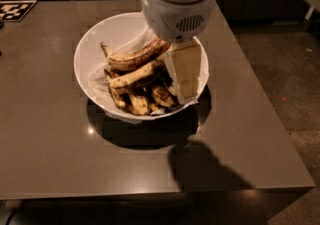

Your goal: Pick banana from white bowl

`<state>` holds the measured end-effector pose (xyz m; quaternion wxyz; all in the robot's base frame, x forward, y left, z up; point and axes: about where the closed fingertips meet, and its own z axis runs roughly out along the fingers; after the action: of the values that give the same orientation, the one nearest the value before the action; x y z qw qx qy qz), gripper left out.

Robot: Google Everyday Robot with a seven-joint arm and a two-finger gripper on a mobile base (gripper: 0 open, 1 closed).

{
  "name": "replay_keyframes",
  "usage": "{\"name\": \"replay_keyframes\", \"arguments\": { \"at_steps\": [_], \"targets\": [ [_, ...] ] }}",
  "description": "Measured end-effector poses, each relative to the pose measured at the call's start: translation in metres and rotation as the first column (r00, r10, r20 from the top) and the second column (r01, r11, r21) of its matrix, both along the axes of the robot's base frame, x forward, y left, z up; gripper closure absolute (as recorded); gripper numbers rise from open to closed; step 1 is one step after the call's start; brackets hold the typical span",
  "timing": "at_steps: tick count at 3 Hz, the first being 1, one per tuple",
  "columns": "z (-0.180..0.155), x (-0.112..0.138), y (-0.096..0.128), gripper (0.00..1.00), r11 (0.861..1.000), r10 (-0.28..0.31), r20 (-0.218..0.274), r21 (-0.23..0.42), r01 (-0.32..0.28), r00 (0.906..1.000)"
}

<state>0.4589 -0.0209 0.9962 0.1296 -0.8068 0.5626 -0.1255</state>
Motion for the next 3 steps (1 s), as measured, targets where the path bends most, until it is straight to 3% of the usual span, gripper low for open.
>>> {"name": "replay_keyframes", "arguments": {
  "at_steps": [2,3],
  "targets": [
    [-0.02,0.013,0.017,0.38,1.0,0.021,-0.062,-0.018,-0.023,0.9979],
    [-0.028,0.016,0.021,0.4,0.999,0.024,-0.085,-0.021,-0.025,0.9961]
  ]
}}
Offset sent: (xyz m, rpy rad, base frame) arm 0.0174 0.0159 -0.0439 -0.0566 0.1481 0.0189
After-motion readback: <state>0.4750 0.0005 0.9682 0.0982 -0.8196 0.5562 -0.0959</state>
